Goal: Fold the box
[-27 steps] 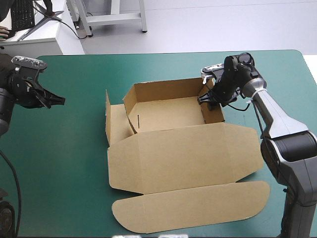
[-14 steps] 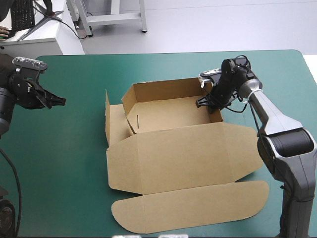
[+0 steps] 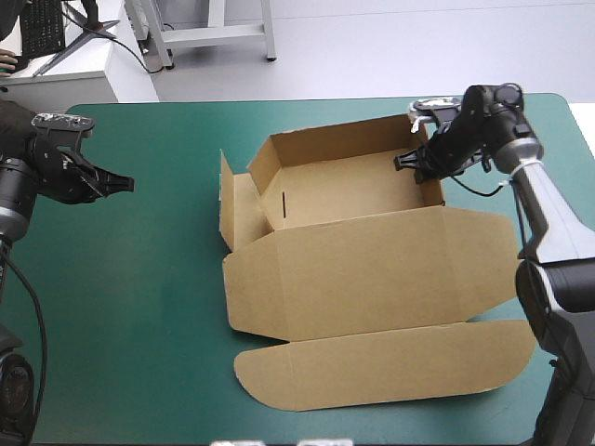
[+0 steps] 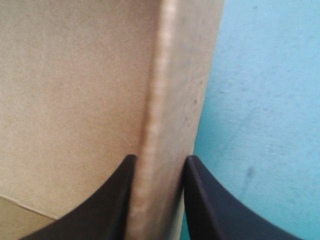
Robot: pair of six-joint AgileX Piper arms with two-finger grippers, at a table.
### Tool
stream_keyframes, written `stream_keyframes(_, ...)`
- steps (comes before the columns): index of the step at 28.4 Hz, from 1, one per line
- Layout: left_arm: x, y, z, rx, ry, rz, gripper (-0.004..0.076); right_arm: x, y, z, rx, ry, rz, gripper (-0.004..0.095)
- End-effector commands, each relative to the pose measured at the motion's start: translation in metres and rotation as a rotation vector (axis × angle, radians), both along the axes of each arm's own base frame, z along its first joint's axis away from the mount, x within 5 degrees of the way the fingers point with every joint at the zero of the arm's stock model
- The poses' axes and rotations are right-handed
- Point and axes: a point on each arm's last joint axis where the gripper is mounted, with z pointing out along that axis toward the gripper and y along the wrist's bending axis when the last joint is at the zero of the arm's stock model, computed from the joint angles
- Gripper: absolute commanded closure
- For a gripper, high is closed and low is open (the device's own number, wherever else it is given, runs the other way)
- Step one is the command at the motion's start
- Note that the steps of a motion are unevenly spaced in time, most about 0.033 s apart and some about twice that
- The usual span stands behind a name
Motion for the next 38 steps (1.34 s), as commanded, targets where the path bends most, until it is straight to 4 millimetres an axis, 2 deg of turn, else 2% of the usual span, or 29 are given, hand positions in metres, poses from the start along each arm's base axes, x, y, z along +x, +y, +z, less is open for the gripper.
stream_keyframes(1, -0.001, -0.007, 0.026, -0.104, -0.166, 0.018, 0.0727, -0.027, -0.023, 0.064, 0.093, -0.150, -0.024, 0.0927)
stream_keyframes(6, 0.005, -0.016, 0.026, -0.242, -0.195, 0.019, 0.0727, -0.047, -0.050, 0.096, 0.152, -0.234, -0.076, 0.0928)
stream_keyframes(9, 0.008, -0.019, 0.024, -0.287, -0.187, 0.019, 0.0727, -0.056, -0.060, 0.108, 0.192, -0.270, -0.091, 0.0928)
stream_keyframes(14, 0.009, -0.021, 0.023, -0.309, -0.182, 0.011, 0.0727, -0.062, -0.062, 0.116, 0.206, -0.291, -0.098, 0.0927)
stream_keyframes(19, 0.008, -0.021, 0.022, -0.307, -0.170, 0.004, 0.0727, -0.061, -0.061, 0.112, 0.214, -0.275, -0.096, 0.0926)
stream_keyframes(22, 0.008, -0.021, 0.023, -0.307, -0.173, 0.005, 0.0727, -0.060, -0.058, 0.102, 0.219, -0.240, -0.091, 0.0926)
stream_keyframes(28, 0.008, -0.021, 0.022, -0.288, -0.175, -0.013, 0.0727, -0.054, -0.041, 0.058, 0.132, -0.099, -0.056, 0.0924)
stream_keyframes(34, 0.007, -0.021, 0.022, -0.287, -0.167, -0.017, 0.0727, -0.034, -0.017, 0.026, 0.135, -0.030, -0.025, 0.0924)
stream_keyframes(38, 0.003, -0.023, 0.018, -0.267, -0.109, -0.070, 0.0727, -0.017, -0.007, -0.001, 0.069, 0.002, -0.036, 0.0924)
